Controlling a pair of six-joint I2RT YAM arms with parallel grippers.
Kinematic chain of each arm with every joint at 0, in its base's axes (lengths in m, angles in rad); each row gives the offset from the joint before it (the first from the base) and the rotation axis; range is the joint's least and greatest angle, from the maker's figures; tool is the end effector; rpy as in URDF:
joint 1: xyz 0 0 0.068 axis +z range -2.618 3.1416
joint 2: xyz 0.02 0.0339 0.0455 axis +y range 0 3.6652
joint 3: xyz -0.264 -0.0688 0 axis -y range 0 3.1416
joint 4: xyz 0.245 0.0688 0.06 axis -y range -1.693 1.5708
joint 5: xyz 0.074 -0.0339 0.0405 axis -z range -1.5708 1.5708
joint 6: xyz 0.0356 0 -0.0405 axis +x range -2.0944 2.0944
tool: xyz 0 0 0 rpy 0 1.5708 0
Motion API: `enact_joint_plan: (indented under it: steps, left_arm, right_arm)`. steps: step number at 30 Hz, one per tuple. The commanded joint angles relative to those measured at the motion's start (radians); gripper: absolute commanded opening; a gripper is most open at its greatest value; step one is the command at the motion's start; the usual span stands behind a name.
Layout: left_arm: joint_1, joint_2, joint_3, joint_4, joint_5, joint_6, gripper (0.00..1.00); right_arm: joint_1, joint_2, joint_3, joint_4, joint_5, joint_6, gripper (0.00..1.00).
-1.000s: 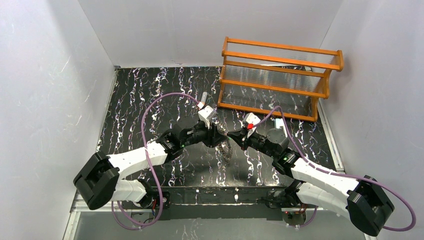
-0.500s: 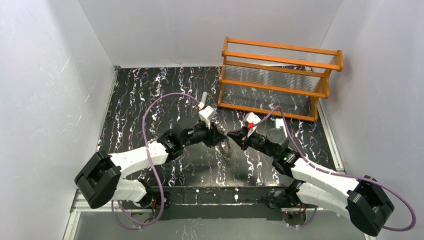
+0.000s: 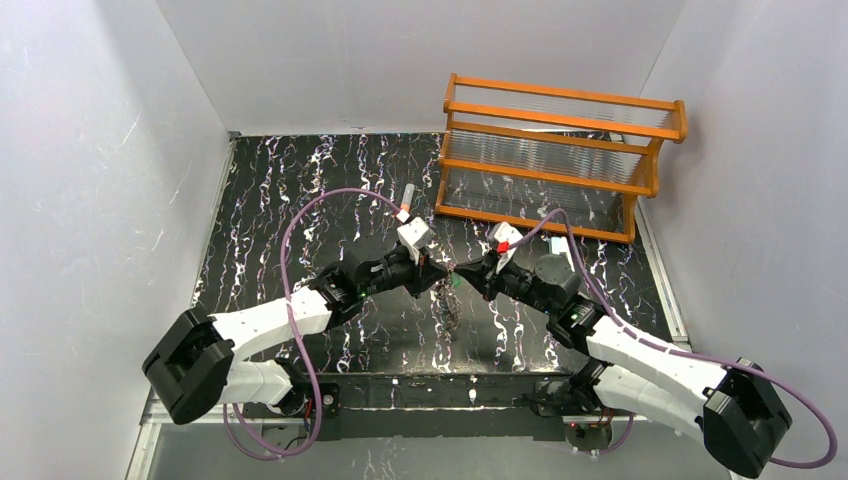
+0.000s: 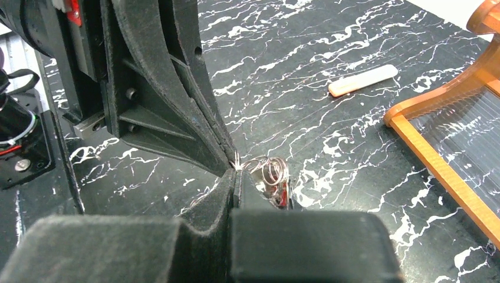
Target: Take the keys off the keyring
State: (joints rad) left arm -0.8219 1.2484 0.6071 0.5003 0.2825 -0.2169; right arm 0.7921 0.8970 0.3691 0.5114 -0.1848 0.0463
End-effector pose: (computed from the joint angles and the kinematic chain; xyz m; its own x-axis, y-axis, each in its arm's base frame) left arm 0.1804 -0.2087 0.2502 -0.2853 0.0033 -0.9584 0.8498 0.4633 -0.2513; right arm 0.1401 0.1513 0.2464 -0.0499 0.0142 -0.9987 -0.8273 0.5596 0.0493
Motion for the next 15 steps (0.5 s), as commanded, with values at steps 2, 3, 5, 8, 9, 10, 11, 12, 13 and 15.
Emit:
enact_joint_plan:
  steps: [2, 3, 5, 8, 9, 10, 11, 12, 13, 15]
  left_arm:
    - [0.004, -0.06, -0.007, 0.007, 0.002, 0.144, 0.0]
    - [0.004, -0.061, -0.003, 0.009, 0.004, 0.16, 0.0]
    - [0.004, -0.058, 0.001, 0.017, 0.016, 0.189, 0.0]
    - [0.004, -0.048, 0.0, 0.03, 0.033, 0.212, 0.0]
    - [0.004, -0.046, -0.002, 0.038, 0.035, 0.212, 0.0]
    - [0.004, -0.047, -0.009, 0.048, 0.039, 0.212, 0.0]
    - [0.004, -0.049, -0.016, 0.062, 0.046, 0.233, 0.0]
    - [0.004, -0.053, -0.026, 0.078, 0.052, 0.245, 0.0]
    - [0.004, -0.062, -0.038, 0.096, 0.057, 0.252, 0.0]
    - [0.004, -0.083, -0.062, 0.126, 0.057, 0.27, 0.0]
  right_arm:
    - [-0.001, -0.023, 0.12, -0.049, -0.057, 0.05, 0.01]
    - [-0.001, -0.022, 0.128, -0.06, -0.063, 0.059, 0.01]
    - [-0.001, -0.018, 0.135, -0.068, -0.086, 0.078, 0.01]
    - [-0.001, -0.01, 0.149, -0.076, -0.143, 0.096, 0.16]
    - [-0.001, -0.007, 0.16, -0.091, -0.169, 0.093, 0.23]
    - [-0.001, -0.001, 0.174, -0.114, -0.192, 0.084, 0.31]
    - [-0.001, -0.001, 0.186, -0.139, -0.2, 0.073, 0.37]
    - [-0.001, -0.004, 0.192, -0.163, -0.193, 0.06, 0.41]
    - [-0.002, -0.011, 0.192, -0.183, -0.172, 0.046, 0.44]
    - [-0.017, -0.033, 0.184, -0.223, -0.14, 0.017, 0.49]
